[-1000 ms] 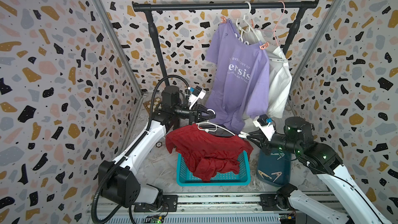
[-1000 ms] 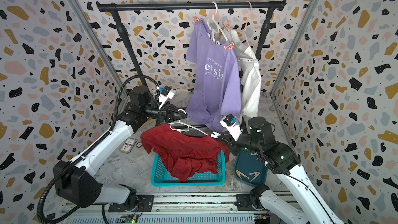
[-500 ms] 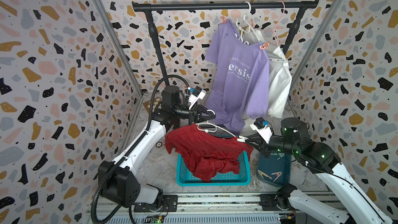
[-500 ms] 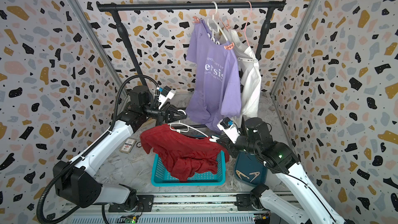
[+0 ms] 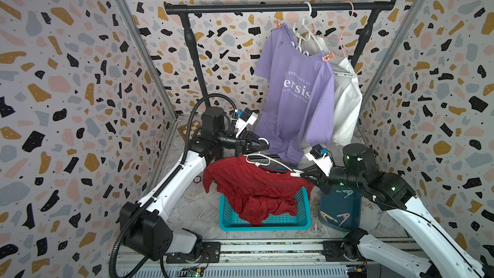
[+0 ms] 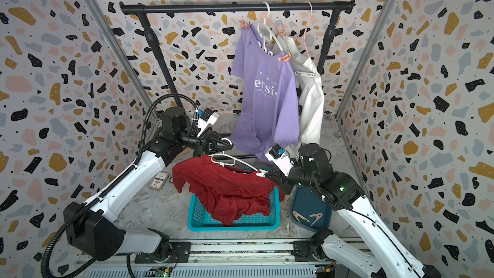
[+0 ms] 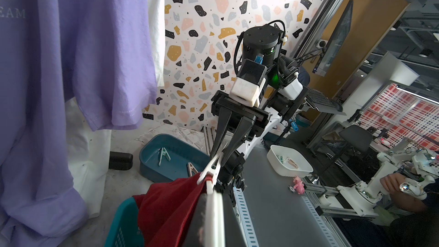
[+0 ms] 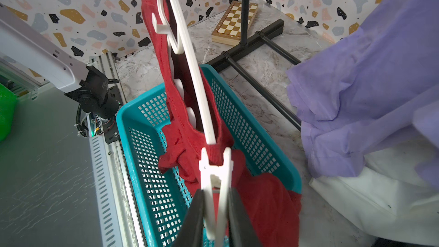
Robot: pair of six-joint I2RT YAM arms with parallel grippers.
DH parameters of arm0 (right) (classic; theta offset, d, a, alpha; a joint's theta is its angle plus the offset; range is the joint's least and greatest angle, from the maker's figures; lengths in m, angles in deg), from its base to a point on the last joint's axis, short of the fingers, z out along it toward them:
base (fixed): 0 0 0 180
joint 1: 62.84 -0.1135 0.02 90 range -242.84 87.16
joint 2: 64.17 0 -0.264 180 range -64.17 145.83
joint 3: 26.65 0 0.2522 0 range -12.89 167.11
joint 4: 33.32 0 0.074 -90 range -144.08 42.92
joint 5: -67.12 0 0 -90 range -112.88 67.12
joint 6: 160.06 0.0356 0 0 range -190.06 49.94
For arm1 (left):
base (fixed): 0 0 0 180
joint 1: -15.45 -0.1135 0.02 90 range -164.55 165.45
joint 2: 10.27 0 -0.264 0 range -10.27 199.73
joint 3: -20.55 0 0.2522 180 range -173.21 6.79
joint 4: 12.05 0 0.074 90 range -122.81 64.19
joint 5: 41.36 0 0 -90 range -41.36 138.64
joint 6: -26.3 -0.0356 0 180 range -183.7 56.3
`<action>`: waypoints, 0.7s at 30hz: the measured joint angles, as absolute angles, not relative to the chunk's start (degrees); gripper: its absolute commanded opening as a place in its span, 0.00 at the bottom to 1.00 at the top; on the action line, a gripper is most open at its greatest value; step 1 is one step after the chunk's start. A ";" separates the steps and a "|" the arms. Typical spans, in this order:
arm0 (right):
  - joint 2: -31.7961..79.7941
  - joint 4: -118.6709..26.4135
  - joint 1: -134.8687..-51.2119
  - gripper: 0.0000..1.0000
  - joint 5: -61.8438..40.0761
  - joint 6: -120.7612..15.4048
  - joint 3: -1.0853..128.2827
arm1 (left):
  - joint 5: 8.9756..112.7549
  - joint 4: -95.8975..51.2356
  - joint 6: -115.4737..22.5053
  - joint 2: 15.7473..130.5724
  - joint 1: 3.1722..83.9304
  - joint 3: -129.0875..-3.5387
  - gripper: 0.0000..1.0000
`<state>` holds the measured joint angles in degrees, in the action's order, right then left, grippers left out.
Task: Use clothespins to secure the t-shirt on both sides of the hanger
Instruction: Clamp the T-shirt on the hanger.
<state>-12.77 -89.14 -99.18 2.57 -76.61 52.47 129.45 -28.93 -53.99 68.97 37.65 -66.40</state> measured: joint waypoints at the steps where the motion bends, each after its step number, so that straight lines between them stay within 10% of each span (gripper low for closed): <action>1: -12.27 -88.97 -99.39 0.00 2.61 -76.61 52.82 | 129.36 -29.06 -54.03 68.97 37.74 -66.40 0.00; 17: -7.11 -86.35 -103.33 0.00 1.91 -76.81 56.54 | 128.34 -31.00 -54.67 68.97 39.05 -66.40 0.00; 21: -6.43 -86.52 -103.48 0.44 1.63 -76.43 56.86 | 127.94 -32.03 -55.52 68.97 39.05 -66.40 0.00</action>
